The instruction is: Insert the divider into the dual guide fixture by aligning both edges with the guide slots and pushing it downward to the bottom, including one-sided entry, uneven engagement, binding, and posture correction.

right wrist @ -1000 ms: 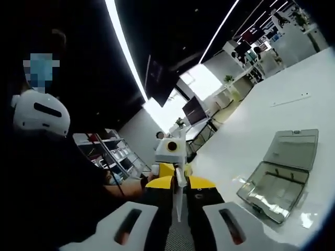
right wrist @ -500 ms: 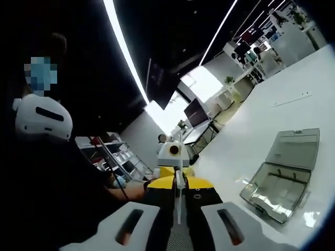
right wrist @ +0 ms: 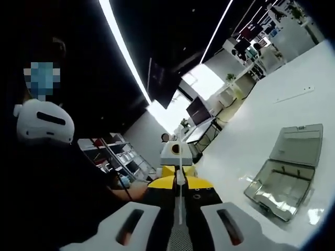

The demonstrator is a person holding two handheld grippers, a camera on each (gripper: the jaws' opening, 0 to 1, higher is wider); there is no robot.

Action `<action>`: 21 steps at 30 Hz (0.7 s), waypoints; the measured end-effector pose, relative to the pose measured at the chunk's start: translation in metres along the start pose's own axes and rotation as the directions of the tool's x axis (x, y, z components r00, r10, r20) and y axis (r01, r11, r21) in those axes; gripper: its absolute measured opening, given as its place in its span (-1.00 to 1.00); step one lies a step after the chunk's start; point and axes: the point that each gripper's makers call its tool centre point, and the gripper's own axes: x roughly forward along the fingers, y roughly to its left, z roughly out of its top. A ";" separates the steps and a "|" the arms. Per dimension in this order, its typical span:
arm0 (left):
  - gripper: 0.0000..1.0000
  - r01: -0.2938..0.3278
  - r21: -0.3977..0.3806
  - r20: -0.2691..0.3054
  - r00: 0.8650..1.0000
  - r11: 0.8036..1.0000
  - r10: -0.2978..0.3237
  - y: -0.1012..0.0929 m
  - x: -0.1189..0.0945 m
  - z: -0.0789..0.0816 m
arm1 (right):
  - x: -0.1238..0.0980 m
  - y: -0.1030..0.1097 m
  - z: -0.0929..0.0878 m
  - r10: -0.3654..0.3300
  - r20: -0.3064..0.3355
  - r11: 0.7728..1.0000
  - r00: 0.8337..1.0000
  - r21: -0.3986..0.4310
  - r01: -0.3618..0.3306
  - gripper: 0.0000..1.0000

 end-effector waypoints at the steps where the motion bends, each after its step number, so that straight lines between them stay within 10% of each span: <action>1: -0.95 0.002 -0.004 -0.001 1.000 1.000 -0.002 0.000 0.000 0.000 | 0.000 0.000 0.000 0.002 0.001 1.000 1.000 -0.003 -0.002 -0.97; 21: -0.95 -0.002 -0.019 -0.034 0.999 1.000 0.001 0.001 -0.002 -0.005 | -0.001 -0.001 -0.004 0.001 -0.020 1.000 1.000 0.005 -0.001 -0.98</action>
